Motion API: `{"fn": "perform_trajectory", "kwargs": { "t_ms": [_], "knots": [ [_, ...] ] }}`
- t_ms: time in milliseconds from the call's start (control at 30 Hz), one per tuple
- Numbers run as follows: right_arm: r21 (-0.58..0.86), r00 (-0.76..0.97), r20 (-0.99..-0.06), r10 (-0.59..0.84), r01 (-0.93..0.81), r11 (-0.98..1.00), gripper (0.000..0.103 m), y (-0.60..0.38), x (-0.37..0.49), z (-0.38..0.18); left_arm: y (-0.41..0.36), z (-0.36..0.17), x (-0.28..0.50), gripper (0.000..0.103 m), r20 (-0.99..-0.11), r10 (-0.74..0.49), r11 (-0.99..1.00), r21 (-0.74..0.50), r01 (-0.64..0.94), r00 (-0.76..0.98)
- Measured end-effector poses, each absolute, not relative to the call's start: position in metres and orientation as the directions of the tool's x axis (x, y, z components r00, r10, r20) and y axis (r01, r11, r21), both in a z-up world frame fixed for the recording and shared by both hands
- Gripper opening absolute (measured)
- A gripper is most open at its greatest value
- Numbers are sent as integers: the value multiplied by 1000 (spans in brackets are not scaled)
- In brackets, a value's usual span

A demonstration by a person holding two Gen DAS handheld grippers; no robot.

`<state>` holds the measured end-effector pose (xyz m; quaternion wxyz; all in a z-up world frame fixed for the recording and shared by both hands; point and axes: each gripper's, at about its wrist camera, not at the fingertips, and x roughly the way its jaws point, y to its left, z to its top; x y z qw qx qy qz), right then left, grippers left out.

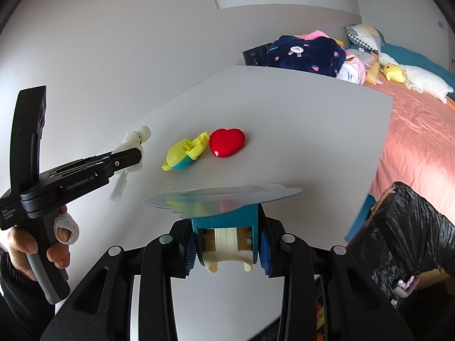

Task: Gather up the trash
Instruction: 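Carry the white plush and teal holder toward the trash bag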

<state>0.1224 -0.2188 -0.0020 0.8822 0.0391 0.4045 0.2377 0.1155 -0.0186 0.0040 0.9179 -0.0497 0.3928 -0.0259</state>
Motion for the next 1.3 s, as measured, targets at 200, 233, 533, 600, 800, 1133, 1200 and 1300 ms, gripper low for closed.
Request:
{"fn": "perform_trajectory", "kwargs": {
  "t_ms": [200, 233, 533, 600, 800, 1133, 1200, 1300],
  "knots": [
    [261, 579, -685, 443, -373, 891, 36, -234, 106, 5, -37, 16, 100, 32, -701, -116, 992, -120, 45, 703],
    [260, 583, -683, 440, -369, 892, 36, -238, 102, 6, -39, 17, 98, 32, -700, -120, 991, -121, 48, 704],
    [267, 611, -664, 432, -345, 900, 36, -262, 78, 14, -66, 26, 83, 32, -688, -149, 988, -124, 87, 711],
    [269, 617, -659, 430, -340, 901, 36, -269, 73, 15, -72, 27, 80, 32, -687, -157, 987, -128, 95, 710],
    [278, 636, -650, 417, -312, 908, 36, -290, 61, 16, -92, 30, 71, 32, -683, -181, 983, -129, 127, 708],
    [275, 667, -642, 379, -261, 925, 36, -328, 45, 20, -131, 32, 65, 32, -680, -225, 974, -132, 185, 698],
    [275, 673, -640, 370, -250, 928, 36, -336, 42, 20, -141, 32, 63, 32, -679, -235, 971, -132, 199, 695],
    [275, 683, -638, 356, -229, 934, 36, -348, 38, 21, -156, 32, 62, 32, -680, -252, 966, -129, 226, 689]
  ]
}}
